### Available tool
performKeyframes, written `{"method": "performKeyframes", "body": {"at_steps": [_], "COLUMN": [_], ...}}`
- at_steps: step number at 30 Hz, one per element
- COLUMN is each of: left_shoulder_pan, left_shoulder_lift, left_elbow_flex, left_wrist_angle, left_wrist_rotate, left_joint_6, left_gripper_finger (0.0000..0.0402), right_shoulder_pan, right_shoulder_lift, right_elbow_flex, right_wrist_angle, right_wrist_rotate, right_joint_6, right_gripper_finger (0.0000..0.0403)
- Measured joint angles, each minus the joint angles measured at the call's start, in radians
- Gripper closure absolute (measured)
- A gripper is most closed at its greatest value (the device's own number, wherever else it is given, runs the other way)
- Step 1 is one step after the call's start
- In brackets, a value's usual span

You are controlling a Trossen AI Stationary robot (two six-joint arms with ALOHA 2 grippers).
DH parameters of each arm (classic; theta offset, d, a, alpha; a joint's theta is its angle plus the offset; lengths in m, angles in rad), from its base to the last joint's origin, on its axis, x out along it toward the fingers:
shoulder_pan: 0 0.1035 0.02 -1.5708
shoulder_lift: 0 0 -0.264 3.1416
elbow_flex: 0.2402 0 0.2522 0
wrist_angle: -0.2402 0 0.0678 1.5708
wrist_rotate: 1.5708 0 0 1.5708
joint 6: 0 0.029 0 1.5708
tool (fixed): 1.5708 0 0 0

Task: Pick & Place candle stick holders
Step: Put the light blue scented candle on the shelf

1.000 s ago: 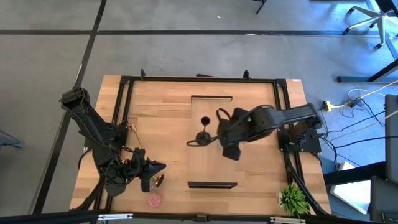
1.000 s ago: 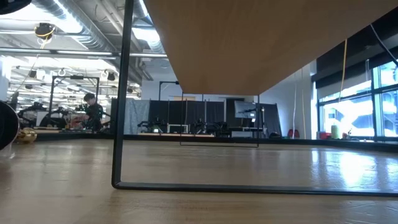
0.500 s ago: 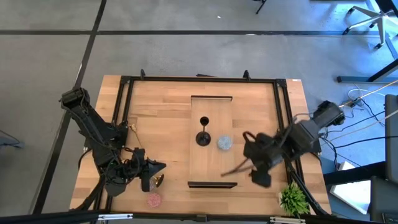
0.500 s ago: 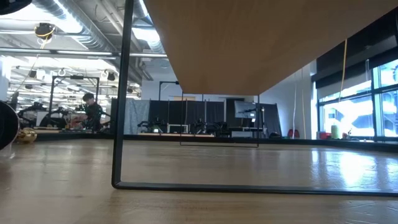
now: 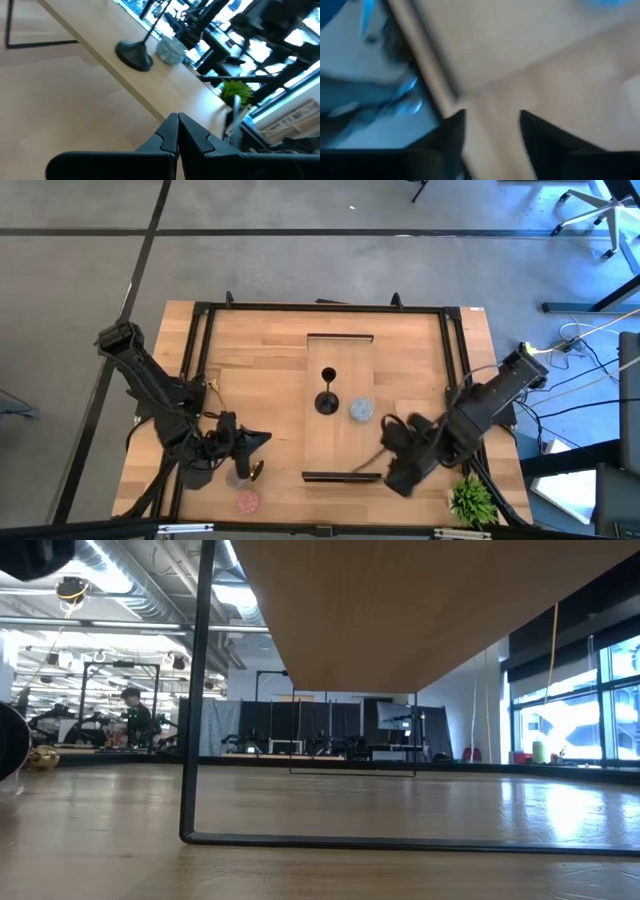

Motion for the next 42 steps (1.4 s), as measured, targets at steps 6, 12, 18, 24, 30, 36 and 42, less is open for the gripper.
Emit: {"method": "performKeyframes", "body": {"at_steps": [6, 12, 18, 24, 30, 36, 42], "left_shoulder_pan": [0.086, 0.191, 0.229, 0.239, 0.236, 0.258, 0.26], "left_shoulder_lift": [0.0, 0.0, 0.0, 0.0, 0.0, 0.0, 0.0], "left_elbow_flex": [0.0, 0.0, 0.0, 0.0, 0.0, 0.0, 0.0], "left_wrist_angle": [-0.025, -0.06, -0.057, -0.065, -0.065, -0.06, -0.054], "left_wrist_rotate": [0.003, 0.111, 0.182, 0.183, 0.189, 0.208, 0.215], "left_joint_6": [0.0, 0.138, 0.159, 0.176, 0.189, 0.193, 0.192], "left_gripper_finger": [0.04, 0.04, 0.04, 0.04, 0.04, 0.04, 0.04], "right_shoulder_pan": [0.113, 0.082, 0.052, 0.039, -0.021, -0.082, -0.118], "right_shoulder_lift": [0.008, 0.104, 0.128, 0.092, 0.071, -0.002, -0.176], "right_elbow_flex": [0.01, 0.01, 0.01, 0.01, 0.01, -0.069, -0.43], "right_wrist_angle": [0.15, 0.283, 0.111, -0.076, -0.029, 0.126, 0.671], "right_wrist_rotate": [-0.243, -0.383, 0.082, 0.421, 0.354, 0.291, 0.242], "right_joint_6": [0.15, 0.145, 0.242, 0.46, 0.333, 0.124, 0.031], "right_gripper_finger": [0.0391, 0.0395, 0.0397, 0.0398, 0.0398, 0.0399, 0.0399]}}
